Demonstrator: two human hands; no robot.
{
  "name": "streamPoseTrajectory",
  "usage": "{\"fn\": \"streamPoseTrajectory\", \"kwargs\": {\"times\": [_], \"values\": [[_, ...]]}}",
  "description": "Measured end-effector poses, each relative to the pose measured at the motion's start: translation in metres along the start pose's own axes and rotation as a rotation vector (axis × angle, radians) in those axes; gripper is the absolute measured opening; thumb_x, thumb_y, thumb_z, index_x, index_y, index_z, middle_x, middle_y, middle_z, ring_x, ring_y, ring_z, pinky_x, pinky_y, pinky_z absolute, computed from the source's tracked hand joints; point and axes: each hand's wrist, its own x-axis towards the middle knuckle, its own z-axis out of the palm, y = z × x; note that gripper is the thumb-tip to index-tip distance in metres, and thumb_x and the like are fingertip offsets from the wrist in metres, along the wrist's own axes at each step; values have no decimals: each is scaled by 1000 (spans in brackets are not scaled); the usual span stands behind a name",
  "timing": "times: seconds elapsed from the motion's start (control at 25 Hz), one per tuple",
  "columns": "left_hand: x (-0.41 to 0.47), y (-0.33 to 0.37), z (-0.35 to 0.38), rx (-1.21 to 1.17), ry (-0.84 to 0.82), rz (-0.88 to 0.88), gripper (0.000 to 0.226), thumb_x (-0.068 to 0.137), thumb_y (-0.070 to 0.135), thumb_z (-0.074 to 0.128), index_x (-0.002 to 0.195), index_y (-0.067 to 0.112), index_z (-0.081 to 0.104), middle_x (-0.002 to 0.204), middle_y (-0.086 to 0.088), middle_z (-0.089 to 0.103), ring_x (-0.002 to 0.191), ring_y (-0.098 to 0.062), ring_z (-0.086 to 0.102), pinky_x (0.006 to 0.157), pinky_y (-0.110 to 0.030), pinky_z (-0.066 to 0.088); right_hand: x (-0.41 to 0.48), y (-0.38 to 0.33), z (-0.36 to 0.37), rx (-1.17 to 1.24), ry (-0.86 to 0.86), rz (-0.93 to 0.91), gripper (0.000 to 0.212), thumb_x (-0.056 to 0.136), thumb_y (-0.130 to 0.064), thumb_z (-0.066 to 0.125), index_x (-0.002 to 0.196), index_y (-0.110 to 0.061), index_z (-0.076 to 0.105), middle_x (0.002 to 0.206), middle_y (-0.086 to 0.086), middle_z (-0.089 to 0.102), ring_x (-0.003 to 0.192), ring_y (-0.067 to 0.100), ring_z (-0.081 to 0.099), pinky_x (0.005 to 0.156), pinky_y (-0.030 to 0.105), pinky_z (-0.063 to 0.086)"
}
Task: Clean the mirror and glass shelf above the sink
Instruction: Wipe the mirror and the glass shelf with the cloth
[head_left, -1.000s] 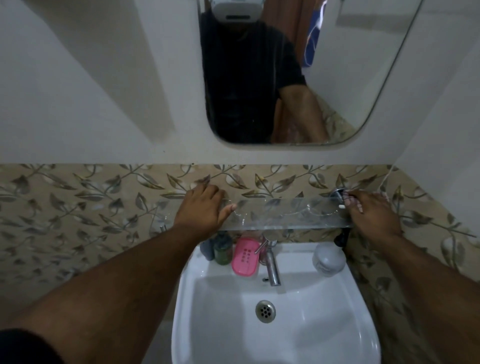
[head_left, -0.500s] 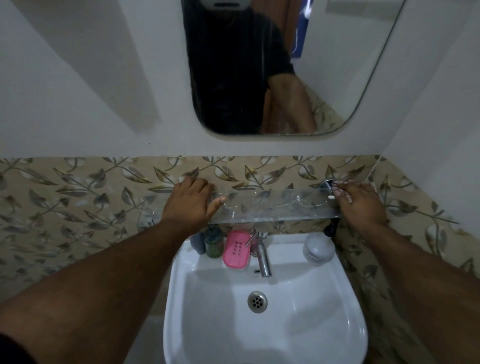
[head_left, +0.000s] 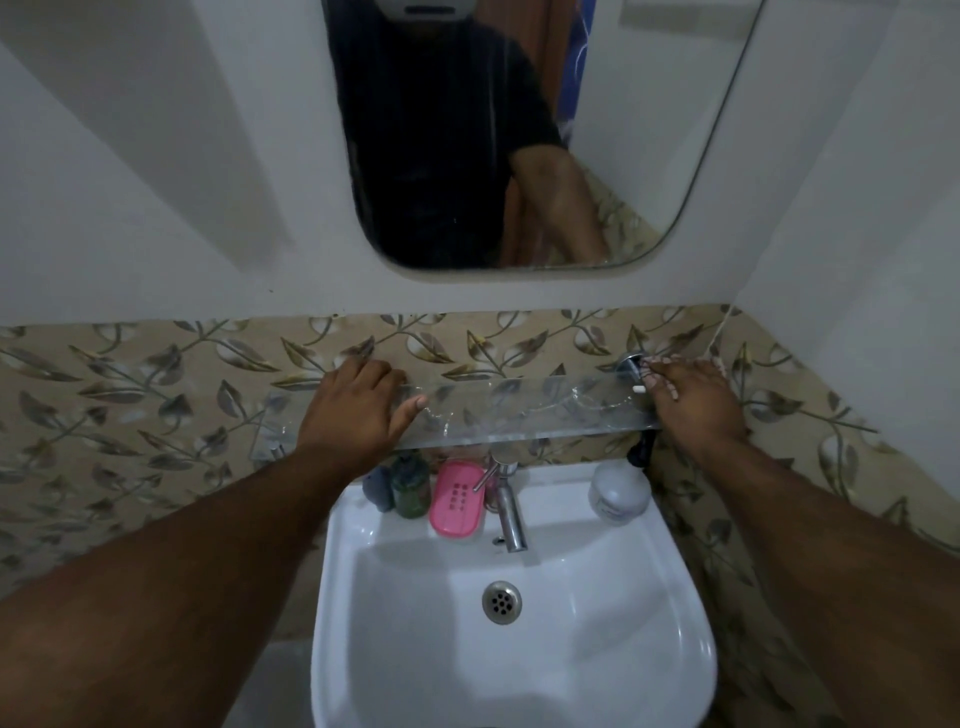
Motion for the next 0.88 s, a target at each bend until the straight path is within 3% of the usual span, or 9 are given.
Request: {"fn": "streamPoseTrajectory", "kwargs": {"times": [0.52, 0.72, 0.88], "values": [[-1, -1, 1, -11, 27, 12, 71, 106, 67, 23, 131, 18, 68, 126, -6, 66, 116, -29, 56, 94, -44, 44, -1, -3, -2, -17, -60, 64, 68, 100, -52, 35, 149, -21, 70, 159, 9, 65, 151, 37, 52, 138, 47, 24], [-1, -1, 1, -14, 20, 6, 72, 106, 68, 23, 132, 18, 67, 129, -6, 66, 119, -29, 56, 95, -44, 45, -2, -8, -7, -44, -75, 62, 47, 114, -39, 50, 155, -21, 65, 165, 8, 58, 157, 35, 46, 139, 45, 18], [-1, -1, 1, -24, 32, 3, 70, 106, 68, 25, 131, 18, 68, 128, -7, 67, 118, -30, 56, 94, -44, 45, -3, -12, -8, -49, -77, 64, 45, 115, -36, 51, 156, -23, 63, 167, 7, 56, 159, 33, 44, 140, 43, 17]]}}
